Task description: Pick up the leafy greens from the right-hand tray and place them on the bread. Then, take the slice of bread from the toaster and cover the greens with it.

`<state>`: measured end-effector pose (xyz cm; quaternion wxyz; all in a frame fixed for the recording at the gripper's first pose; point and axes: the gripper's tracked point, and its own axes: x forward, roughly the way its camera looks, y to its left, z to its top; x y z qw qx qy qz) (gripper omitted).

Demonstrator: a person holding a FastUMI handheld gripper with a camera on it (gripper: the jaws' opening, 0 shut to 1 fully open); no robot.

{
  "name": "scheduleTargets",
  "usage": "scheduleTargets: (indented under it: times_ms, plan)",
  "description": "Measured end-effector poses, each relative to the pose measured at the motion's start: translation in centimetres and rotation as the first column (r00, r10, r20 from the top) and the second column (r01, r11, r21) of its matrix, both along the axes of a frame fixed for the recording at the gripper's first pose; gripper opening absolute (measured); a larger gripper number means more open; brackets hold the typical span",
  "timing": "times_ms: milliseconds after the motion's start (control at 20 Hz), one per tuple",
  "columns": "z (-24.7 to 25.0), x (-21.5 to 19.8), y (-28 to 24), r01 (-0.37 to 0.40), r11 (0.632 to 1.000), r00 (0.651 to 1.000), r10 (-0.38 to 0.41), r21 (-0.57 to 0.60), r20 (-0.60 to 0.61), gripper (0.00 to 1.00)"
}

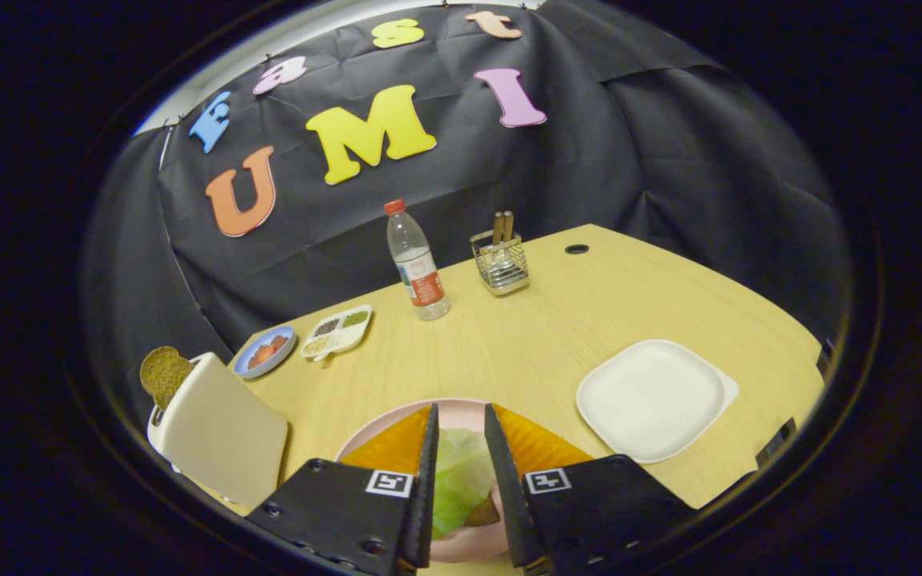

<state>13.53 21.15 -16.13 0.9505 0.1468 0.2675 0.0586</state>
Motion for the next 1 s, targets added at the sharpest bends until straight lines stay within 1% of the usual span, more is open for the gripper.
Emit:
scheduleTargets:
  times_ms: [100,250,300,350,400,450,600,750,800,1000]
  plan:
    - [1.0,0.0,-0.8,0.005,1.0,0.999,-0.005,-0.016,0.034,0.4]
    - [3.2,-0.3,-2.3,0.031,0.998,0.993,-0.024,-0.057,0.115,0.63]
    - [4.0,-0.4,-2.8,0.044,0.996,0.989,-0.032,-0.075,0.146,0.77]
    - [4.8,-0.7,-3.3,0.057,0.994,0.984,-0.04,-0.095,0.174,0.81]
    - [5.7,-1.0,-3.6,0.069,0.991,0.979,-0.046,-0.11,0.201,0.88]
    - [6.6,-1.6,-3.6,0.072,0.99,0.973,-0.043,-0.12,0.229,0.92]
    - [9.1,-3.5,-2.5,0.082,0.983,0.954,-0.03,-0.163,0.298,0.95]
    - [12.1,-5.7,1.5,0.061,0.98,0.925,0.016,-0.19,0.379,0.96]
    - [12.7,-6.3,3.4,0.042,0.981,0.92,0.036,-0.192,0.389,0.96]
    - [14.1,-8.7,12.4,-0.074,0.984,0.912,0.133,-0.162,0.388,0.96]
